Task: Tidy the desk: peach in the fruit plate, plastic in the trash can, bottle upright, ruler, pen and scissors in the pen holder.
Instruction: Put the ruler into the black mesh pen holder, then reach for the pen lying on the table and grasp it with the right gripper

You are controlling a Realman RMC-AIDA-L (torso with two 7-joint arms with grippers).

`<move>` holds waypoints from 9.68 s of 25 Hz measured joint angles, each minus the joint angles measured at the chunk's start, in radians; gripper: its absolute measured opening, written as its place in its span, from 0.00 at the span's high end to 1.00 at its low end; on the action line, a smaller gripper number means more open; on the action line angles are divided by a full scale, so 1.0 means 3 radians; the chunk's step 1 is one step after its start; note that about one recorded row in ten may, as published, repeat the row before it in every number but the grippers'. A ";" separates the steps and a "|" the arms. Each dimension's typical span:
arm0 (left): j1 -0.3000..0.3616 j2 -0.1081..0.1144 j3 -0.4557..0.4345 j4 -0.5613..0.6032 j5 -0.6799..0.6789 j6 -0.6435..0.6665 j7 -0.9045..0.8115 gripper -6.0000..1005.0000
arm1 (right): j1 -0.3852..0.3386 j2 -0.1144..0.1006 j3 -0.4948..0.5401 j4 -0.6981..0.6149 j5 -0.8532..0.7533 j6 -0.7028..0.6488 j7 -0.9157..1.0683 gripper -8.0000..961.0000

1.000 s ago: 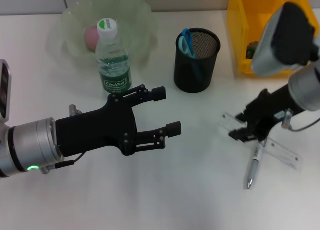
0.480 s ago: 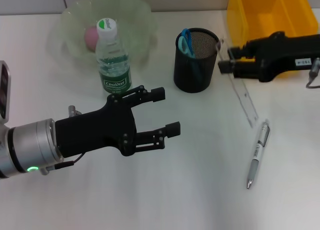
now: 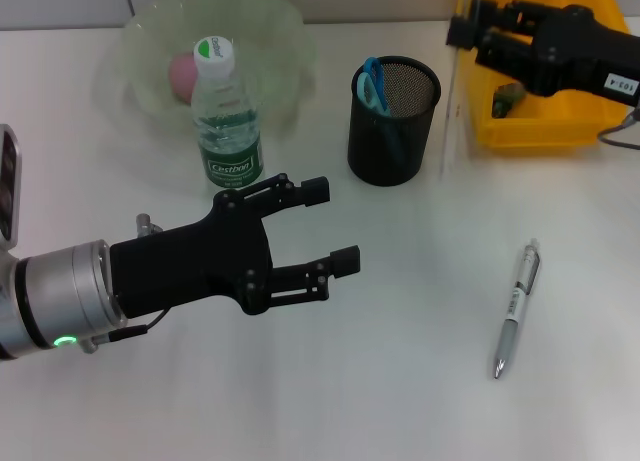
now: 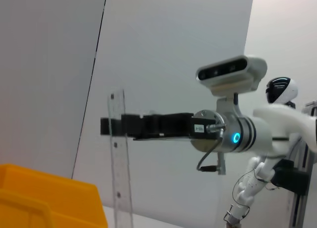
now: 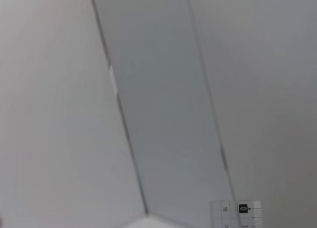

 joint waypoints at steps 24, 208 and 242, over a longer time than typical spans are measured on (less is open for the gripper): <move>-0.0019 -0.0005 0.0021 -0.0001 0.0000 0.0001 0.0005 0.17 | 0.0546 0.0017 0.0476 0.1524 0.0841 -0.0039 -0.1410 0.58; -0.0077 0.0021 0.0068 -0.0021 0.0006 -0.0363 0.0337 0.17 | 0.1531 -0.0020 0.0640 0.0470 -0.4601 -0.0812 0.4242 0.49; -0.0036 0.0021 0.0068 -0.0006 0.0006 -0.0306 0.0337 0.17 | 0.1523 -0.0015 0.0517 0.0496 -0.4600 -0.0765 0.4229 0.59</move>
